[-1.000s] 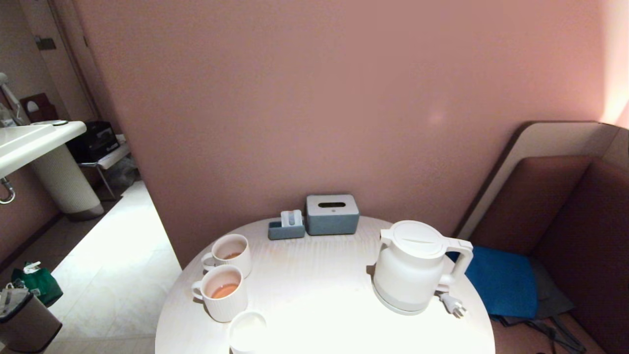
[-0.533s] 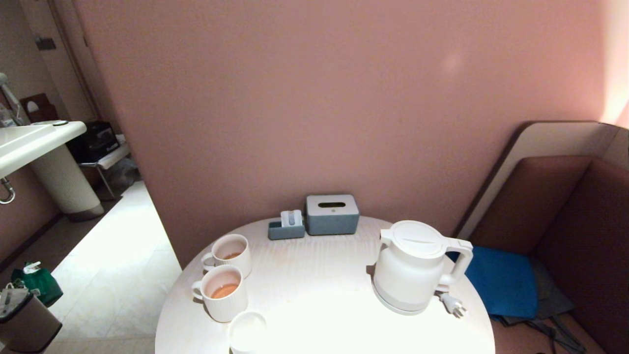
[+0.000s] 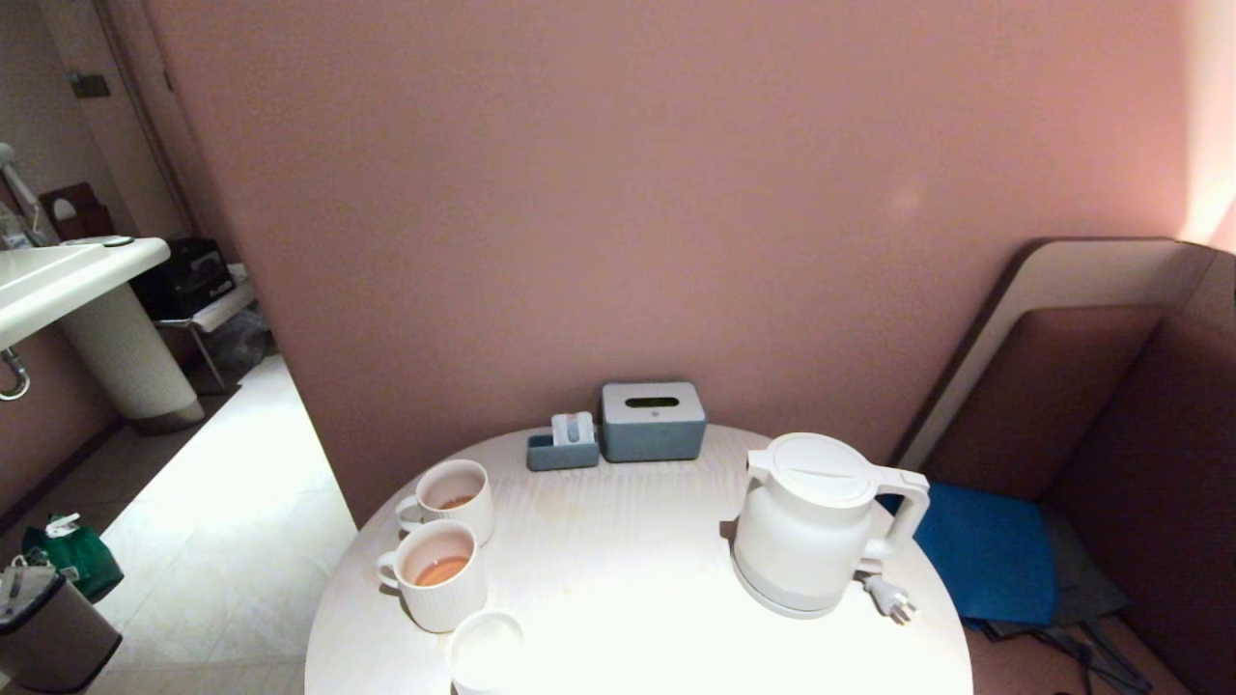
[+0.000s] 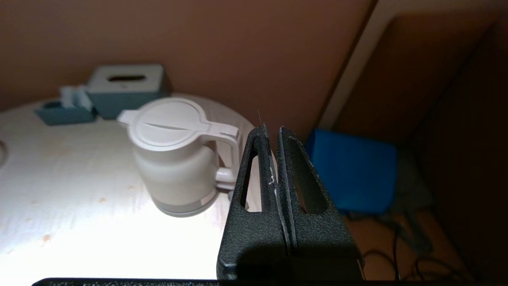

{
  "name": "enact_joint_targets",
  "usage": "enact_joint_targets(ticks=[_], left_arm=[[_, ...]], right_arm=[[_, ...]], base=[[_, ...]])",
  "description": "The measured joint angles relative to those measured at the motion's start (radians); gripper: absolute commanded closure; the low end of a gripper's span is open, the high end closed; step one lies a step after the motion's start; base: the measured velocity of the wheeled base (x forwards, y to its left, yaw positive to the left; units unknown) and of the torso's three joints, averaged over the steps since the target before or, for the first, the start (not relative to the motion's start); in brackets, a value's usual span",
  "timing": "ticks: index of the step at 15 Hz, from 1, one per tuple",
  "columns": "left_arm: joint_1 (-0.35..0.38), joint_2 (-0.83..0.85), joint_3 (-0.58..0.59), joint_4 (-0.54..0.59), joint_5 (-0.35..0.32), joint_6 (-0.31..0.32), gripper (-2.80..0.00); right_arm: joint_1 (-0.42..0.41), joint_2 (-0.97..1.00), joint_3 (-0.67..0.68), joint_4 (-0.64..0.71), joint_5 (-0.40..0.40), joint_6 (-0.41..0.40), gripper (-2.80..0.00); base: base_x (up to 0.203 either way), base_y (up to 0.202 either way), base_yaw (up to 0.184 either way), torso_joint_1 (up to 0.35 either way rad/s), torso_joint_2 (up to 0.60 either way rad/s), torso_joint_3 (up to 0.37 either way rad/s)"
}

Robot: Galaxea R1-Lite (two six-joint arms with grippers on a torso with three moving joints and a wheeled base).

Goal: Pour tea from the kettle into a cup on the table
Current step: Pick up the kettle

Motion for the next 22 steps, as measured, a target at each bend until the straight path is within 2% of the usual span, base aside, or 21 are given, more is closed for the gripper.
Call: enact_joint_targets(ticks=[3,5,7,9,12,15,20,22], left_arm=[[0.0,0.0,0.0,0.0,0.0,0.0,0.0],[0.0,0.0,0.0,0.0,0.0,0.0,0.0],[0.0,0.0,0.0,0.0,0.0,0.0,0.0],[0.0,0.0,0.0,0.0,0.0,0.0,0.0],[0.0,0.0,0.0,0.0,0.0,0.0,0.0],[0.0,0.0,0.0,0.0,0.0,0.0,0.0],[0.0,0.0,0.0,0.0,0.0,0.0,0.0],[0.0,0.0,0.0,0.0,0.0,0.0,0.0]], right_arm=[[-0.005,0.328,-0.031,-0.08,-0.088,0.009,0.0],[-0.006,0.522,-0.041,-0.067,-0.161,-0.003,0.0],[-0.007,0.678,-0.045,-0.03,-0.2,-0.014,0.0],[-0.004,0.778,-0.02,-0.021,-0.206,-0.02,0.0],[0.026,0.854,0.076,-0.105,-0.124,-0.036,0.0],[0.036,0.958,0.189,-0.364,-0.074,-0.048,0.0],[0.04,1.273,0.378,-1.055,-0.041,-0.055,0.0],[0.048,1.371,0.426,-1.292,-0.038,-0.057,0.0]], base=[[0.0,0.0,0.0,0.0,0.0,0.0],[0.0,0.0,0.0,0.0,0.0,0.0],[0.0,0.0,0.0,0.0,0.0,0.0],[0.0,0.0,0.0,0.0,0.0,0.0],[0.0,0.0,0.0,0.0,0.0,0.0],[0.0,0.0,0.0,0.0,0.0,0.0],[0.0,0.0,0.0,0.0,0.0,0.0],[0.0,0.0,0.0,0.0,0.0,0.0]])
